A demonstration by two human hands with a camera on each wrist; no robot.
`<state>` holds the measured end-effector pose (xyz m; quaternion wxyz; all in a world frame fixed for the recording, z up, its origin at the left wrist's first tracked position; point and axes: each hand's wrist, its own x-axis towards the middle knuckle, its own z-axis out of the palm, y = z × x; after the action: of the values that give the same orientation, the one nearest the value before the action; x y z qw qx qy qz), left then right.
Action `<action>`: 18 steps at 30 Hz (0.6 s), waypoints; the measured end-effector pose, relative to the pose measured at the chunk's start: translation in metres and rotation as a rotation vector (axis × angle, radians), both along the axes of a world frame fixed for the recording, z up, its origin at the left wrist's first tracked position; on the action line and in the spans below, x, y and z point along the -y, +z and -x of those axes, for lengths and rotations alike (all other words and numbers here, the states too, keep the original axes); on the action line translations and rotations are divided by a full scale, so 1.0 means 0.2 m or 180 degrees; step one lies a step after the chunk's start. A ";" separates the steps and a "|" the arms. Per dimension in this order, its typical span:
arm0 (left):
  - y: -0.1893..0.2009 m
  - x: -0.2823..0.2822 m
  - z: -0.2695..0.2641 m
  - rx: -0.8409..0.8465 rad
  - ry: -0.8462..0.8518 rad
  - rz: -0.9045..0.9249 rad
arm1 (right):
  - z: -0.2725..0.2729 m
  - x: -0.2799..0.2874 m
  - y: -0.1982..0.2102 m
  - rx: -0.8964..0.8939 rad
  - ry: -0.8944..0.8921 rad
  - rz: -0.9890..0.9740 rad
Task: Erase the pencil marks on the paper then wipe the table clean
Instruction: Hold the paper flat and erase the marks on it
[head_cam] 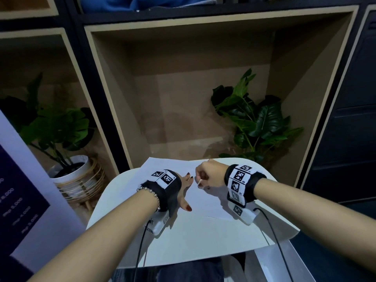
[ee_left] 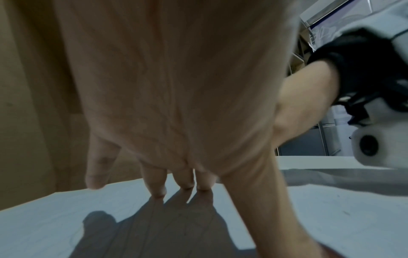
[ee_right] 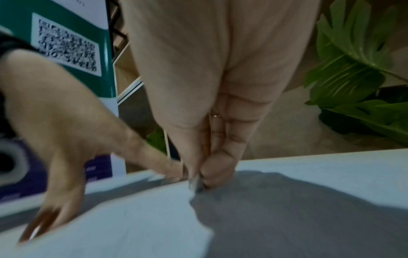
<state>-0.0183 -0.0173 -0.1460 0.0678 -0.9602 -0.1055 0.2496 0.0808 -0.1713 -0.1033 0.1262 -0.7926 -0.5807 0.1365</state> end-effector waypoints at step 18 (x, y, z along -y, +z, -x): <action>0.00 0.01 0.00 -0.0002 -0.0038 -0.0076 | 0.04 0.12 0.09 -0.0800 0.0723 0.0986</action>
<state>-0.0183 -0.0199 -0.1459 0.0809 -0.9598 -0.1027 0.2483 0.0723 -0.1959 -0.0860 0.0582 -0.7088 -0.6181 0.3349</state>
